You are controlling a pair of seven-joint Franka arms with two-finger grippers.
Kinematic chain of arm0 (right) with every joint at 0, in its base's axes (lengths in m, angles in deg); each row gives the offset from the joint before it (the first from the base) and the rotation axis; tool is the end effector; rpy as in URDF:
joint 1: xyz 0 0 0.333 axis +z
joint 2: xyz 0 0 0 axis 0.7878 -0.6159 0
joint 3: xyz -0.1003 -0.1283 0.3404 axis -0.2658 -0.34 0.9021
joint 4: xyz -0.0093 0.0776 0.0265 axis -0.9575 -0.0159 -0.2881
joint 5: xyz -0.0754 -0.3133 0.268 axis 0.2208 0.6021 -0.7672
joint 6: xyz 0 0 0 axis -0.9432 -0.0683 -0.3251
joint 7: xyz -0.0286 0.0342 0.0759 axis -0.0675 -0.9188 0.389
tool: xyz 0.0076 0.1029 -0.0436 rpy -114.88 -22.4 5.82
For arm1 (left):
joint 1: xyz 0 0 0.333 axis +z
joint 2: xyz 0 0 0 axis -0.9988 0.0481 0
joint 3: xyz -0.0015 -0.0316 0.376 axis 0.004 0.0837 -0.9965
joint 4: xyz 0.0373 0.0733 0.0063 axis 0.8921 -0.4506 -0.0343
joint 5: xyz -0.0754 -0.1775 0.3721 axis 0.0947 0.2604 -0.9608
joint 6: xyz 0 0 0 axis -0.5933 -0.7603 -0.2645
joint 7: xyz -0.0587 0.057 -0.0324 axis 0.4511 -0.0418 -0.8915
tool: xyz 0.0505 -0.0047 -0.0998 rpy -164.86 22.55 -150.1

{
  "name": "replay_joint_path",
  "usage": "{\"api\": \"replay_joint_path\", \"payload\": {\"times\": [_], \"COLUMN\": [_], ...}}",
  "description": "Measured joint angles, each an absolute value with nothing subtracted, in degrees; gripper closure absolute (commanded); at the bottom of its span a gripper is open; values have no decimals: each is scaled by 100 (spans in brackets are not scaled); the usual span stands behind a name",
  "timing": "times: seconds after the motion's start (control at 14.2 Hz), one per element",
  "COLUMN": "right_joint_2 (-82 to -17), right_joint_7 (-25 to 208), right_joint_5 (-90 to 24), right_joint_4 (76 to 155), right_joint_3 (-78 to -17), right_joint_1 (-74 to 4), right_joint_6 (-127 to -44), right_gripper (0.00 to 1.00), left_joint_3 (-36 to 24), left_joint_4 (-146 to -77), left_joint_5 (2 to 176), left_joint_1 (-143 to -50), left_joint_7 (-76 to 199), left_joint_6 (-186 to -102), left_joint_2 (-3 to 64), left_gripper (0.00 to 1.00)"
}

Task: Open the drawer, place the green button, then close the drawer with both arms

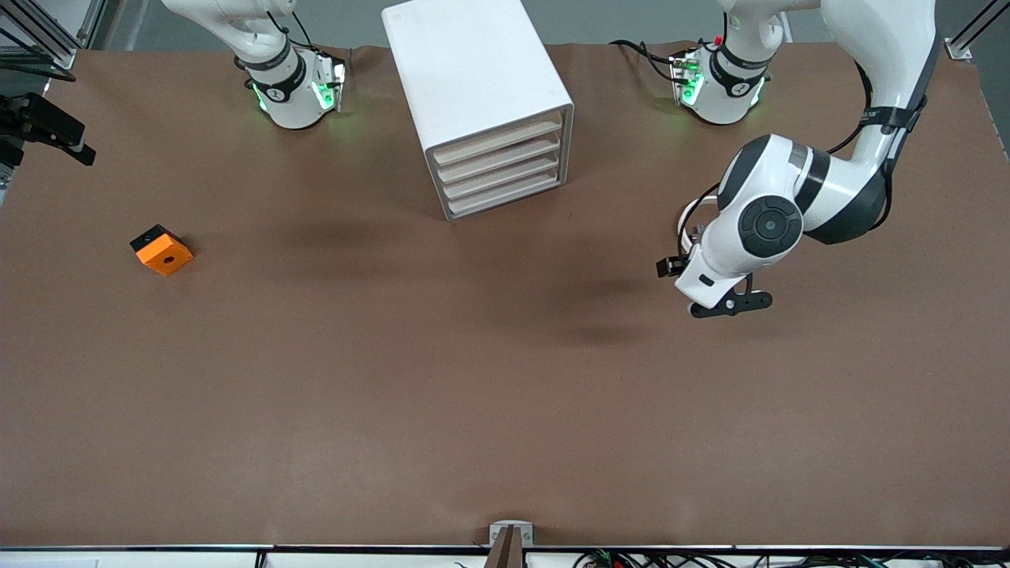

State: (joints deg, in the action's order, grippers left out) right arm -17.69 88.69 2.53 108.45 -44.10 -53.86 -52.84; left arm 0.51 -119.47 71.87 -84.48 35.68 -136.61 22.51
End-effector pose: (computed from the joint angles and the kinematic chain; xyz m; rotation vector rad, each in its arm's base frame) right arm 0.5143 -0.0362 0.7341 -3.1139 0.0398 0.0153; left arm 0.5928 -0.2078 0.3788 -3.0062 -0.1806 0.3445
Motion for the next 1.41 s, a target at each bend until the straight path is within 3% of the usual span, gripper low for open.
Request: {"api": "replay_joint_path", "payload": {"times": [0.35, 0.63, 0.98, 1.27, 1.41], "right_joint_2": [-1769, -1769, -1766, -1765, -1764], "right_joint_7": [8772, 8586, 8567, 8566, 8566], "right_joint_5": [253, 251, 251, 251, 250], "right_joint_4": [10846, 10847, 10850, 10856, 10868], "right_joint_3": [-4412, -4412, -4412, -4412, -4412], "right_joint_1": [-5388, -5388, -5388, -5388, -5388], "right_joint_6": [-5235, -5232, -5232, -5232, -5232], "right_gripper": [0, 0, 0, 0, 0], "left_joint_3": [-1650, -2403, -2771, -2759, -2463], "left_joint_4": [-11962, -12185, -12849, -13184, -13228], "left_joint_5": [7651, 7736, 7745, 7746, 7746], "left_joint_1": [-9710, -9990, -9853, -9563, -9224], "left_joint_7": [4647, 5544, 6164, 6339, 6347], "left_joint_6": [-13361, -13234, -13186, -13030, -12980], "left_joint_2": [1916, 1483, 534, -181, -422], "left_gripper": [0, 0, 0, 0, 0]}}
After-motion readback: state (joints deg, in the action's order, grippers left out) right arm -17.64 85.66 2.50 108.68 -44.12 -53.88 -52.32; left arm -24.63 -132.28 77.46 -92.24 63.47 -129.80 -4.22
